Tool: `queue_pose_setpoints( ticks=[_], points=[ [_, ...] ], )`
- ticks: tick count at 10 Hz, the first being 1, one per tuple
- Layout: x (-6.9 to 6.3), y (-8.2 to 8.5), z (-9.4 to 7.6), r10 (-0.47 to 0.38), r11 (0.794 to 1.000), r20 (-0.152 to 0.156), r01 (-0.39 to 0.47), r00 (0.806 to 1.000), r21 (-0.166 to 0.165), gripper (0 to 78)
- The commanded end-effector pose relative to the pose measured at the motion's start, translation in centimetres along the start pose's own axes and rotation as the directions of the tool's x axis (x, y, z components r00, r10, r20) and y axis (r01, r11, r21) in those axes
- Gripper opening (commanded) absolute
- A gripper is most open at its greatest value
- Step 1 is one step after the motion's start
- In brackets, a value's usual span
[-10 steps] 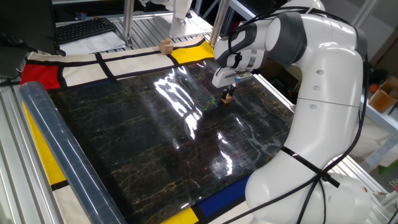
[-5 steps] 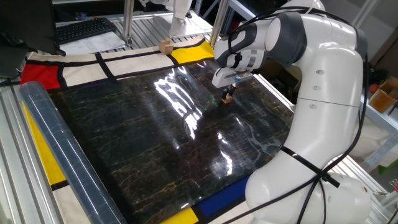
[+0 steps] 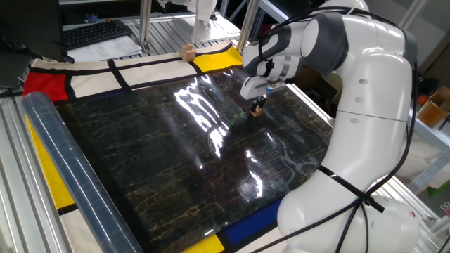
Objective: Hold a small block with the gripper and sweep it from left to right on the table
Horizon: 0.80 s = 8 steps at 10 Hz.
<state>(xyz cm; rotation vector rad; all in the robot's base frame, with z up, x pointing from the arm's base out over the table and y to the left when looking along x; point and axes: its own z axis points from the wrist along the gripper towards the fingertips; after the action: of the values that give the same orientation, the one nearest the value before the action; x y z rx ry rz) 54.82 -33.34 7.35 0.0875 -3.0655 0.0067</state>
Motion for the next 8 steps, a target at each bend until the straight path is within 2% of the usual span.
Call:
queue_pose_setpoints(
  ticks=[1, 5, 8],
  points=[
    [0.0, -0.1, 0.1, -0.002, 1.0, 0.001, 0.002, 1.0, 0.007, 1.2],
    [0.2, 0.7, -0.1, 0.003, 1.0, 0.001, -0.003, 1.0, 0.007, 1.2],
    [0.4, 2.7, -0.8, 0.018, 1.0, -0.004, -0.018, 1.0, 0.01, 1.2]
  ],
)
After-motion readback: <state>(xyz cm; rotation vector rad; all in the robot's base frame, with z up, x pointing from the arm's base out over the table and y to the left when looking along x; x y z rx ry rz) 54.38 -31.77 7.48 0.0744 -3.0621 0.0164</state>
